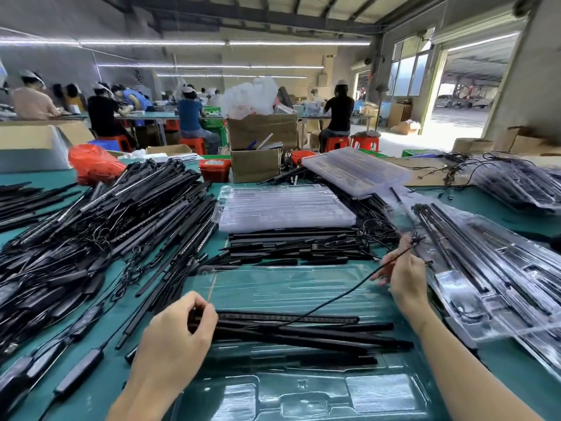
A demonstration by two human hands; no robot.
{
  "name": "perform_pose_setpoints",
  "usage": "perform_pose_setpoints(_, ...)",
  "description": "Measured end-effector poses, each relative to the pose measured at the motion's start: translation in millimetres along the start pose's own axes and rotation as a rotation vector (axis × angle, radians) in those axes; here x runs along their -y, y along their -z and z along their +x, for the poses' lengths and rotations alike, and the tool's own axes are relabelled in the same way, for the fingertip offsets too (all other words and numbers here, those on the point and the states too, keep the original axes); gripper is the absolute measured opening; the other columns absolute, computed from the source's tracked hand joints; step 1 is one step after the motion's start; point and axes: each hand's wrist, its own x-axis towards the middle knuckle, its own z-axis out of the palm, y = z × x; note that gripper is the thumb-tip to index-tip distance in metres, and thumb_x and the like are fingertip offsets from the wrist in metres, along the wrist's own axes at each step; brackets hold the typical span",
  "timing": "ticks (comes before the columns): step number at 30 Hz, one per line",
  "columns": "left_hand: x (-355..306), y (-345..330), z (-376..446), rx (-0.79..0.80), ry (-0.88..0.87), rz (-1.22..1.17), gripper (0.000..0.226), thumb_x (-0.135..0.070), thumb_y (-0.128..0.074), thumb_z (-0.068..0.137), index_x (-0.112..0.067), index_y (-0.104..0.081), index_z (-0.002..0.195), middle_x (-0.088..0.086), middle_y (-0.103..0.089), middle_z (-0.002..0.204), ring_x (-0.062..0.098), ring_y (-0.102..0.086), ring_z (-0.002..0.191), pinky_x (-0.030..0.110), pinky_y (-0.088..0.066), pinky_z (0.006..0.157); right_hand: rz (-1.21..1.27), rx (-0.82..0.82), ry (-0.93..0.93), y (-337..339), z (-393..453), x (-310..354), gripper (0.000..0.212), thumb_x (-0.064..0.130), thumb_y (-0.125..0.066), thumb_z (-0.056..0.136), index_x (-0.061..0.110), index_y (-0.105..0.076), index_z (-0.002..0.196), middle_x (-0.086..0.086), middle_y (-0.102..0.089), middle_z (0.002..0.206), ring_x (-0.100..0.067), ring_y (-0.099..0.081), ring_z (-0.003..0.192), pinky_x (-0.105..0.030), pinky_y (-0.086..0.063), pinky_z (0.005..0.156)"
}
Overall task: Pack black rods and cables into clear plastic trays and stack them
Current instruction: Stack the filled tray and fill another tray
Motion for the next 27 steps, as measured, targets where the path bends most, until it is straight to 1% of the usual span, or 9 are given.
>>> perform_pose_setpoints(3,3.5,-2.0,-3.3,0.053,-0.037,0.162,0.023,-0.038,-0.056,0.094,-0.032,-0.054,0.073,-0.011,-0.056,0.074,0.003,-0.055,0.067,0.021,-0.039,0.058,-0.038,0.07,-0.016,0.8,-0.2,-0.6,0.082,0.079,-0.027,0.088,0.004,-0.057,0.073,-0.01,-0.065,0.053,-0.015,-0.055,0.041,-0.019,-0.04,0.04)
perform_pose_setpoints(6,6.7,-5.9,-6.5,0.038,-0.138,0.246,0.018,-0.037,-0.066,0.09,-0.035,-0.055,0.076,-0.017,-0.052,0.08,0.004,-0.047,0.08,0.024,-0.035,0.069,0.008,0.093,-0.043,1.1,-0.5,-0.1,0.083,0.08,-0.027,0.086,0.003,-0.056,0.075,-0.021,-0.065,0.063,-0.026,-0.062,0.051,-0.02,-0.04,0.042)
perform_pose_setpoints(8,8.4,-5.9,-6.7,0.034,-0.216,0.204,0.016,-0.038,-0.072,0.085,-0.038,-0.057,0.082,-0.021,-0.052,0.087,0.006,-0.043,0.091,0.028,-0.033,0.078,0.067,0.087,-0.075,0.4,-2.6,0.7,0.079,0.081,-0.029,0.083,0.006,-0.054,0.074,-0.018,-0.063,0.056,-0.03,-0.062,0.054,-0.018,-0.04,0.043)
perform_pose_setpoints(11,9.8,-0.7,-7.0,0.194,-0.339,0.026,0.021,-0.058,-0.066,0.08,-0.04,-0.056,0.08,-0.02,-0.055,0.09,0.006,-0.048,0.098,0.021,-0.037,0.085,0.098,0.081,-0.094,-1.1,-4.7,2.0,0.076,0.081,-0.033,0.08,0.008,-0.051,0.074,-0.013,-0.06,0.05,-0.027,-0.062,0.05,-0.017,-0.04,0.042)
perform_pose_setpoints(13,11.0,1.0,-7.6,0.329,-0.38,0.022,0.027,-0.067,-0.068,0.078,-0.041,-0.059,0.078,-0.023,-0.051,0.096,0.005,-0.047,0.1,0.017,-0.037,0.087,0.112,0.085,-0.1,-1.2,-5.3,2.7,0.075,0.08,-0.035,0.081,0.007,-0.051,0.073,-0.01,-0.059,0.048,-0.024,-0.063,0.047,-0.016,-0.04,0.04)
perform_pose_setpoints(14,12.2,0.8,-8.0,0.355,-0.391,0.038,0.026,-0.065,-0.072,0.078,-0.042,-0.06,0.079,-0.024,-0.049,0.097,0.004,-0.047,0.101,0.018,-0.037,0.088,0.107,0.09,-0.096,-1.3,-5.3,2.1,0.075,0.08,-0.034,0.082,0.007,-0.051,0.073,-0.007,-0.059,0.047,-0.023,-0.063,0.047,-0.016,-0.041,0.04)
perform_pose_setpoints(17,13.5,-2.6,-7.0,0.34,-0.419,0.047,0.019,-0.041,-0.079,0.082,-0.042,-0.06,0.08,-0.023,-0.049,0.096,0.001,-0.045,0.101,0.025,-0.038,0.089,0.091,0.097,-0.087,0.1,-4.7,-0.6,0.078,0.083,-0.033,0.083,0.007,-0.052,0.074,-0.005,-0.06,0.049,-0.024,-0.064,0.05,-0.015,-0.044,0.042)
perform_pose_setpoints(21,16.2,-7.2,-5.6,0.359,-0.405,0.077,0.026,-0.025,-0.073,0.091,-0.039,-0.052,0.083,-0.023,-0.046,0.098,0.001,-0.041,0.103,0.028,-0.035,0.094,0.069,0.099,-0.101,0.6,-3.8,-1.6,0.084,0.088,-0.033,0.078,0.007,-0.053,0.075,-0.007,-0.061,0.052,-0.024,-0.064,0.049,-0.016,-0.044,0.04)
perform_pose_setpoints(27,20.7,-1.2,-5.0,0.403,-0.44,0.049,0.015,-0.032,-0.063,0.09,-0.037,-0.052,0.082,-0.028,-0.046,0.109,0.003,-0.041,0.108,0.017,-0.021,0.099,0.068,0.096,-0.119,1.1,-3.5,-2.2,0.079,0.084,-0.033,0.081,0.008,-0.054,0.074,-0.006,-0.062,0.051,-0.021,-0.064,0.048,-0.015,-0.044,0.04)
